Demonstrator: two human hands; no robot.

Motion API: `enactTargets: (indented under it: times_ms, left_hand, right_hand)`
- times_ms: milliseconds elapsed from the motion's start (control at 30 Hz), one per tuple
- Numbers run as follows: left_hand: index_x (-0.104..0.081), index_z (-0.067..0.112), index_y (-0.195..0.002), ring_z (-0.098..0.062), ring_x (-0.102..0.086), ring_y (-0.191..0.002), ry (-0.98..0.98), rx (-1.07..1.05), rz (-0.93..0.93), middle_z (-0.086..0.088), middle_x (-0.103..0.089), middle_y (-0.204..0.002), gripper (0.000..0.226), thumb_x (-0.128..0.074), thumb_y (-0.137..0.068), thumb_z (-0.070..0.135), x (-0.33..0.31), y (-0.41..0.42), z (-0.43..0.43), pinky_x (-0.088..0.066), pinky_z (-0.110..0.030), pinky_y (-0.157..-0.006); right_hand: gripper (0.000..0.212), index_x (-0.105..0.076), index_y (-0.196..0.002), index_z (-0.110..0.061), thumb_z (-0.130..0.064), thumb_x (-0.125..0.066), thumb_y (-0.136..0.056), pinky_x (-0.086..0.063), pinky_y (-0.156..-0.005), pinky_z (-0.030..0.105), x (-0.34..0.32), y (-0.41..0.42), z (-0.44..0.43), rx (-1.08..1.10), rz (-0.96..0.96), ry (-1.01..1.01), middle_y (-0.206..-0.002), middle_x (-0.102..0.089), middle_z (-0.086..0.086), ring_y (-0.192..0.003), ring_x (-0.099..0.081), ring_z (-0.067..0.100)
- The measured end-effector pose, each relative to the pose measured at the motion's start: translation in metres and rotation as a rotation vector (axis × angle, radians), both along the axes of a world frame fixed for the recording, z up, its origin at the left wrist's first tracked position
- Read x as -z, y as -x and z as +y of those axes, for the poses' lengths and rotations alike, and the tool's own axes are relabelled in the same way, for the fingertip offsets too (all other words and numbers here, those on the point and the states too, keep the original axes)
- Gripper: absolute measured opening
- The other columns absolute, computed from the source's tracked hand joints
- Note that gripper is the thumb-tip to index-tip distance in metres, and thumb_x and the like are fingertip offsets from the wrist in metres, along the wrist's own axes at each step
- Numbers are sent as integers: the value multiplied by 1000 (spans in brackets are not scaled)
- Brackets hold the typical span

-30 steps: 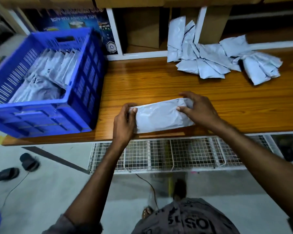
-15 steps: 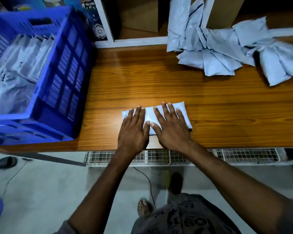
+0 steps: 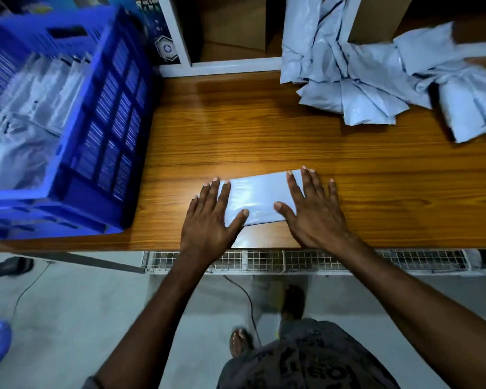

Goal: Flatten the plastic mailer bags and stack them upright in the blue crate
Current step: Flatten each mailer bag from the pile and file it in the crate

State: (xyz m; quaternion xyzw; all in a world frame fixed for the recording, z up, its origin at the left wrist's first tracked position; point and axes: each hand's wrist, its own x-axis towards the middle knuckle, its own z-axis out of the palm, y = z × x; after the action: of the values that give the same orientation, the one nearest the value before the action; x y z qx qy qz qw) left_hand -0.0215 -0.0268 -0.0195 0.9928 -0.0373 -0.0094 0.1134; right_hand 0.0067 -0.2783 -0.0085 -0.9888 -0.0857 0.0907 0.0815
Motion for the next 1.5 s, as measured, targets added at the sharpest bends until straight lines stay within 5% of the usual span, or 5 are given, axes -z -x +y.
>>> enactTargets:
  times_ms: [333,667,900,1333,1500]
  left_hand:
    - [-17,25,-165,-15,-9,-158,185,24,-42,4,-10,-172,66,-13,-107,57,-11,30,48,-12,-43,-127]
    - [-60,12,-135,-25,-61,-113,527,-100,-240,-10,-57,-128,36,-51,-102,20,-14,69,61,-52,-41,-97]
    - [-66,25,-126,-13,-64,-105,564,-310,-437,6,-68,-121,29,-57,-101,14,-43,99,56,-55,-36,-80]
    - [-69,20,-114,-17,-67,-102,571,-547,-848,7,-71,-111,21,-61,-95,14,-131,99,149,-54,-45,-89]
    - [-69,15,-114,-19,-64,-105,494,-637,-933,3,-70,-112,22,-61,-94,16,-156,72,235,-50,-38,-92]
  right_hand:
    - [82,-10,-162,-24,-74,-20,-98,3,-125,50,-34,14,11,-84,-125,-53,-170,2,6,-157,7,22]
    - [107,19,-158,-37,-97,-22,-79,7,-124,53,-23,33,48,-376,91,87,-166,25,2,-154,22,20]
    - [94,-22,-161,-22,-1,-62,-78,-31,-114,49,-25,103,40,-366,-165,56,-164,-27,14,-149,-29,33]
    - [77,-40,-153,-16,-12,-24,-78,-43,-107,46,-165,85,152,-514,-531,-225,-154,-46,12,-139,-45,31]
    - [71,-46,-148,-18,-10,-43,-77,-50,-95,44,-216,61,249,-526,-492,-523,-150,-50,3,-127,-55,30]
